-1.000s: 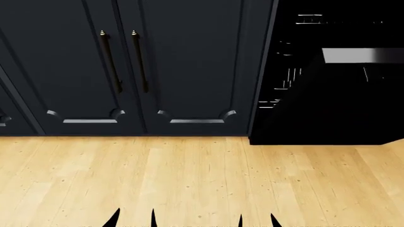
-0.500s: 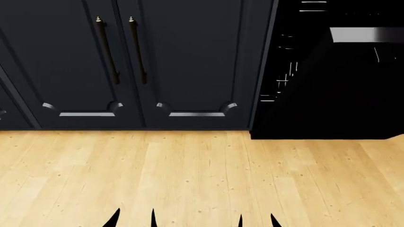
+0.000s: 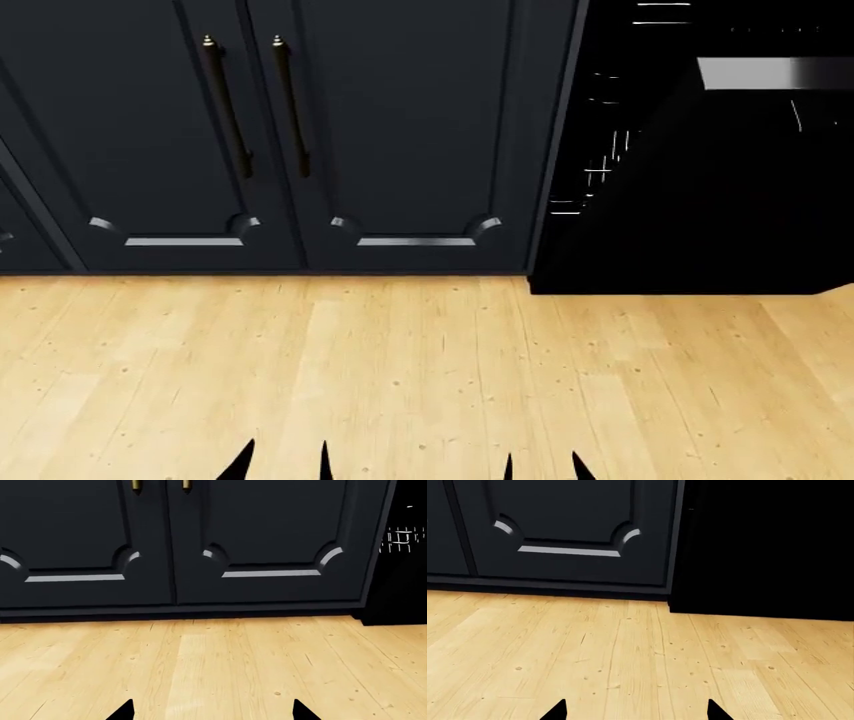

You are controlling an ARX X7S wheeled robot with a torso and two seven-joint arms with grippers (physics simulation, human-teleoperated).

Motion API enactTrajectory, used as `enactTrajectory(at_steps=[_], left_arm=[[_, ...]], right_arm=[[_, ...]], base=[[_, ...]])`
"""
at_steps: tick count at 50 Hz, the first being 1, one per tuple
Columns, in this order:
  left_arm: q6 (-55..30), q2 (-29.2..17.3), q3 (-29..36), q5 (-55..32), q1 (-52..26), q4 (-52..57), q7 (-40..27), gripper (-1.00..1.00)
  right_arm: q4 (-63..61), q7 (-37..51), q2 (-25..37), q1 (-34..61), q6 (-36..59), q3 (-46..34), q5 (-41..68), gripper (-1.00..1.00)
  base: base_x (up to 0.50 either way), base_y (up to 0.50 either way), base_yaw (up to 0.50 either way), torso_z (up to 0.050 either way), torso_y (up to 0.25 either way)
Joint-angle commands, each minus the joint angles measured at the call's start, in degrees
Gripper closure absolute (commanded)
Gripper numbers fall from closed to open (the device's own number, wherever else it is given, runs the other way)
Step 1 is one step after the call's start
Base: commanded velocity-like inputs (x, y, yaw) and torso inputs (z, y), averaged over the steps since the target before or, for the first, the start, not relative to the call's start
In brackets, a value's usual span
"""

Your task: Close the dishwasher door

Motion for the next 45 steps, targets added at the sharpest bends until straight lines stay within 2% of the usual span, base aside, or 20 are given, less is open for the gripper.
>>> enactTrajectory(at_steps=[1,6,45], left_arm=[[-0.04,0.05,-0.16,-0.12,-0.08,-0.01,0.23,-1.0],[-0.21,0.08,-0.3,-0.19,-0.08,0.0,0.31,-1.0],[-0.36,0.15,-0.86,-0.09,-0.16,-0.01,0.64,-1.0]], right_arm=[[0.01,-0.14,-0.02,0.01,0.01,0.25,-0.09,-1.0],[-0.1,-0.4,-0.08,-0.05,0.14,0.37,0.17,-1.0],[-0.03,-0.5,-0.08,0.0,0.32,0.37,0.23,-1.0]], base=[[0.0,0.0,0.0,0.0,0.0],[0.0,-0.18,0.0,0.0,0.0],[0.0,-0.39,0.0,0.0,0.0]])
